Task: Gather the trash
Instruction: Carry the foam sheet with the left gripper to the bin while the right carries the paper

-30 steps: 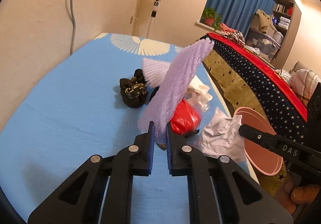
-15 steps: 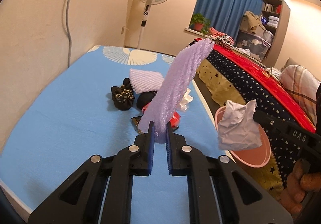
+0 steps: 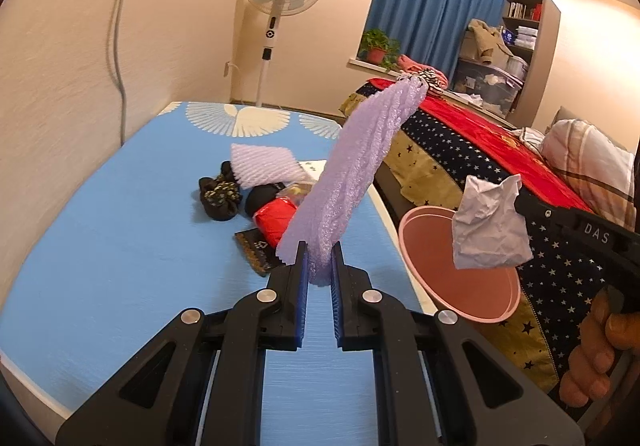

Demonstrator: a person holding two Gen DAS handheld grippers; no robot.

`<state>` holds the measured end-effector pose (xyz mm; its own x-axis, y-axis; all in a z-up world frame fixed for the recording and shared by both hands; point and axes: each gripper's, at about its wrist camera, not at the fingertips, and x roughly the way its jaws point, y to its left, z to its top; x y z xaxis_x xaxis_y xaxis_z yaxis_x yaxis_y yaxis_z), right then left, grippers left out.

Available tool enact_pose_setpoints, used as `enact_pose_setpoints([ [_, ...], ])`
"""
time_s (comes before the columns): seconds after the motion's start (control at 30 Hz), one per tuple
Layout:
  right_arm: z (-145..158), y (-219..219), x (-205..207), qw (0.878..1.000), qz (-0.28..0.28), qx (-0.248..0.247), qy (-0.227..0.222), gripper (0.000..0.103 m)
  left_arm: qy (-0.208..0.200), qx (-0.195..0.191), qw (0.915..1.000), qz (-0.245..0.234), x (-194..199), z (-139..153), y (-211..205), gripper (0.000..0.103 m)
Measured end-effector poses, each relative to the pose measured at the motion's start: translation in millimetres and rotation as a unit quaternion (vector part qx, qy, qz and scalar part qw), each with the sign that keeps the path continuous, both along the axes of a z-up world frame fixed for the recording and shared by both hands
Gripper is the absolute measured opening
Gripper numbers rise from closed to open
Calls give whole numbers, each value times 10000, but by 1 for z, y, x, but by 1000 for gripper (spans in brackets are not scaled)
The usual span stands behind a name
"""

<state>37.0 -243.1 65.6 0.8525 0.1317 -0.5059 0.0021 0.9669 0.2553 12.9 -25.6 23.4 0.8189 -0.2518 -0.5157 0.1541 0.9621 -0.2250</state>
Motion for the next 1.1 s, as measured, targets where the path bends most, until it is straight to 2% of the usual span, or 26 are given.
enact_pose_setpoints([
  [0.3,10,-13,-9,9973,-524,-398,-312,1,-32,-54,9999,-117,1,2,-14,10],
  [1.1,1,-34,2,9880,-1348,-656,-372,1,-14,-166,9992,-370,22,-4,-42,10],
])
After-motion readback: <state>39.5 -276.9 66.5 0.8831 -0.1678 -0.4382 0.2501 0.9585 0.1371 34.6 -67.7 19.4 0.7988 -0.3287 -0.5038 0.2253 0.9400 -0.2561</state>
